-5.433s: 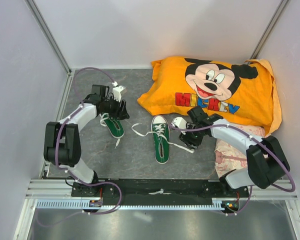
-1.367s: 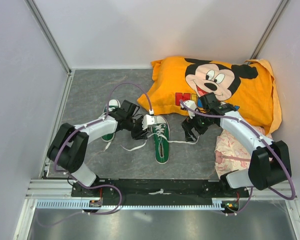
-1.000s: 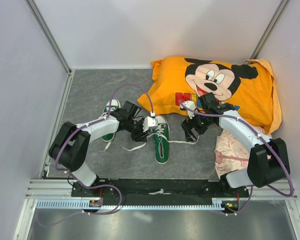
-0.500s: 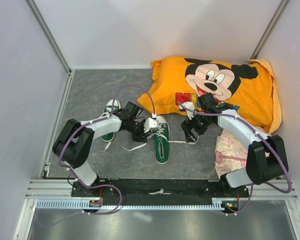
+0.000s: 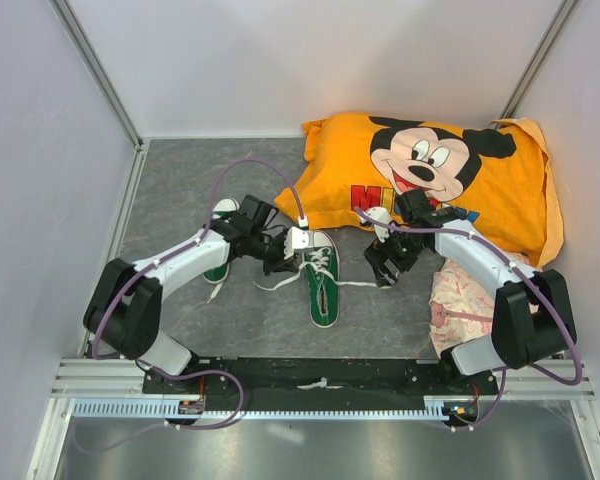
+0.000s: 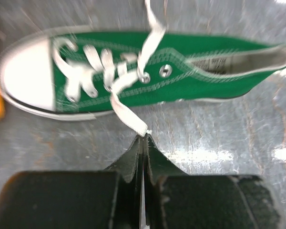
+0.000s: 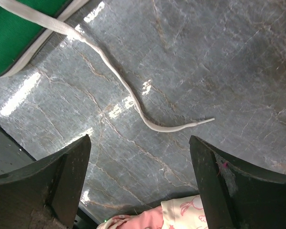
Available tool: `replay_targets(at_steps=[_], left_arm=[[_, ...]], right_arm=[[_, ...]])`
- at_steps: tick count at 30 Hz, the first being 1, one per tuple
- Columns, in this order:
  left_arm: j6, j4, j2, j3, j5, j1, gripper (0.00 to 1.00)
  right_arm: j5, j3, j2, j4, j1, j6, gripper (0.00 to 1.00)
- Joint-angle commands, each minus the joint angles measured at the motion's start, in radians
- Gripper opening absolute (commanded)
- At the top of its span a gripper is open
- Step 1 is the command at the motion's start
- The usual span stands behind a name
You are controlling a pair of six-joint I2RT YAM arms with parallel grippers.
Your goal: Tie the shoes
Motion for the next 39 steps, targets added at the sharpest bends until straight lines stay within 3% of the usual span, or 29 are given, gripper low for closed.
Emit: replay_targets(at_steps=[1, 7, 16, 21, 26, 33, 36, 38, 39], left_arm=[[-0.109, 0.087, -0.103, -0.025, 0.089, 0.004, 0.02], [-0.282, 0.275, -0.115, -0.037, 0.081, 0.002, 0.02], [-0.292, 0.321, -0.109, -0.052, 0.092, 0.001, 0.02], [-0.304, 0.321, -0.102, -0.055, 0.090, 0.001, 0.02], [-0.297, 0.321, -0.099, -0.058, 0.095, 0.001, 0.02], [-0.287, 0.321, -0.102, -0.071, 0.102, -0.001, 0.01], [-0.283, 0.321, -0.099, -0.075, 0.105, 0.001, 0.02], [-0.283, 0.322, -0.100, -0.078, 0.105, 0.001, 0.02], [-0.280, 0.322, -0.102, -0.080, 0.105, 0.001, 0.02]], right_arm=[[0.021, -0.020, 0.006, -0.009, -0.002, -0.016, 0.91], [0.012, -0.018, 0.019, -0.009, -0.002, -0.018, 0.89], [-0.193, 0.020, -0.007, 0.059, 0.000, -0.027, 0.86], [-0.123, -0.008, 0.029, 0.042, 0.000, -0.117, 0.79], [0.075, -0.058, 0.068, 0.079, 0.000, -0.156, 0.75], [0.145, -0.101, 0.114, 0.122, 0.001, -0.172, 0.72], [0.176, -0.123, 0.144, 0.139, 0.010, -0.174, 0.65], [0.195, -0.126, 0.160, 0.143, 0.023, -0.169, 0.48], [0.195, -0.120, 0.175, 0.142, 0.024, -0.160, 0.24]])
